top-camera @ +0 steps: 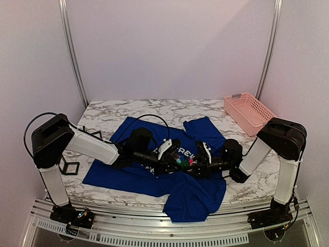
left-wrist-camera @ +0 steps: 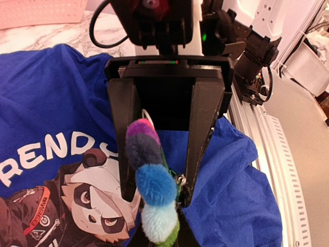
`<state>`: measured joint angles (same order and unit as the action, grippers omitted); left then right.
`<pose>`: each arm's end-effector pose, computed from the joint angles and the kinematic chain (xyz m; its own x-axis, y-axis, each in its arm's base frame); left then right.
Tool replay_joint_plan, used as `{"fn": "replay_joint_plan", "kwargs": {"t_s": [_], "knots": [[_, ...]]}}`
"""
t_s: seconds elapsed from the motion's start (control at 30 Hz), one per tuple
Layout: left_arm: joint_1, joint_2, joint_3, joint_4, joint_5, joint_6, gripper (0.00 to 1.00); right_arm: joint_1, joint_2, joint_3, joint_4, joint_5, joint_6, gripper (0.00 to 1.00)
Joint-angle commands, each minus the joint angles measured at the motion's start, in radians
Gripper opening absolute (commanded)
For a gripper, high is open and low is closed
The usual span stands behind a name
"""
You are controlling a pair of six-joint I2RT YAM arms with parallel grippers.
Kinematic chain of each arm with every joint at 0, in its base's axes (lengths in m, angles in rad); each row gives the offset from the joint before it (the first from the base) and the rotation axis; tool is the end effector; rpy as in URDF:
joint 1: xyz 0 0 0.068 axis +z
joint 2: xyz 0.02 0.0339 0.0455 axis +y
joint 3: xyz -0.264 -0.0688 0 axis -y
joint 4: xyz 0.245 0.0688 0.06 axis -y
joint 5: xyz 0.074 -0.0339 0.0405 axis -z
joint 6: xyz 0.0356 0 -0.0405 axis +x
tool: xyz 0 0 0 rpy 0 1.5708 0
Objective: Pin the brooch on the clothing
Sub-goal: Pin the clothing with brooches onto the flattened clothing.
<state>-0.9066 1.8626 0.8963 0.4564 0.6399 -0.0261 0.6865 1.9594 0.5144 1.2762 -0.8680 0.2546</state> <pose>0.2138 -0.3077 0.1488 -0.3256 0.3820 -0.8649 0.9447 0.0941 -0.3141 0.2194 0.2149 0.1060 -0.3755 -0.0972 -0.9217 -0.9268 0.0492 0.3723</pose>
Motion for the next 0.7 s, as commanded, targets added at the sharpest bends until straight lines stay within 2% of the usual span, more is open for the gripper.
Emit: {"fn": "replay_joint_plan", "kwargs": {"t_s": [0.0, 0.3, 0.67], "knots": [[-0.017, -0.04, -0.019, 0.006, 0.013, 0.02, 0.0, -0.016, -0.004, -0.02, 0.005, 0.047, 0.008, 0.36], [-0.018, -0.038, -0.02, 0.009, 0.03, 0.025, 0.0, -0.019, -0.001, 0.049, -0.106, 0.036, 0.01, 0.34], [-0.022, -0.036, -0.018, 0.005, 0.029, 0.025, 0.0, -0.019, -0.002, 0.047, -0.107, 0.029, 0.014, 0.33]]}}
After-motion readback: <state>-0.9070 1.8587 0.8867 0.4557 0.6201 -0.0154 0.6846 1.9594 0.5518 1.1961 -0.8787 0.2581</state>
